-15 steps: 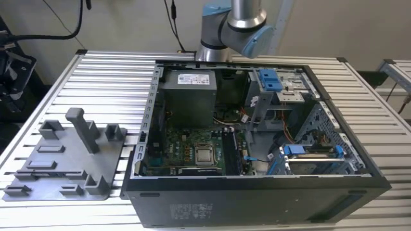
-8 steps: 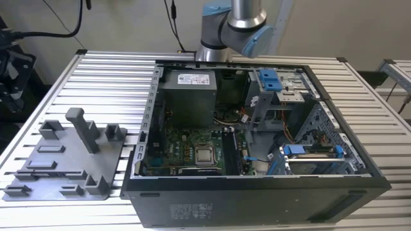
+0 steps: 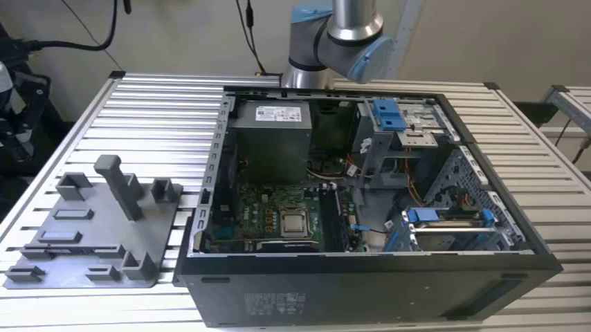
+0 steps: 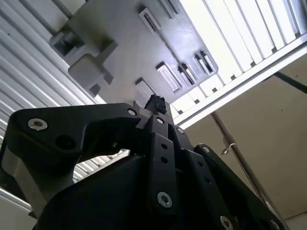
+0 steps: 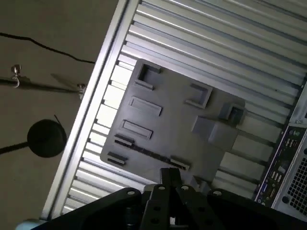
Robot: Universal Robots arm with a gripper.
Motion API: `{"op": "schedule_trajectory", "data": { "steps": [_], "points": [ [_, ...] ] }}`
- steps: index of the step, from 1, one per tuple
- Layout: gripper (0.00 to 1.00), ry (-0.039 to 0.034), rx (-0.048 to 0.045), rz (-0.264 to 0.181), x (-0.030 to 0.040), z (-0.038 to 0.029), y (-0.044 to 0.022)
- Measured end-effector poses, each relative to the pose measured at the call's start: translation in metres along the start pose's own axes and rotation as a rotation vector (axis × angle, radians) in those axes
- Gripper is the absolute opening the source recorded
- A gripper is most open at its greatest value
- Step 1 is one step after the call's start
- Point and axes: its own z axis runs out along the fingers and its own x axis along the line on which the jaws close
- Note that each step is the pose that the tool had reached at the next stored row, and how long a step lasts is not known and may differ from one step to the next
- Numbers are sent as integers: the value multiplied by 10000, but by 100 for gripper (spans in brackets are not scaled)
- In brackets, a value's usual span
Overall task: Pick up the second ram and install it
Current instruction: 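Pick up the second ram and move it above second insertion slot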
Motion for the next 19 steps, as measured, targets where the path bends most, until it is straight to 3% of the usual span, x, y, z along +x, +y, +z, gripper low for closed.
{"op": "schedule_trajectory", "data": {
  "steps": [19],
  "points": [
    [11,31,-10,-2786,9,1,4]
  ]
}}
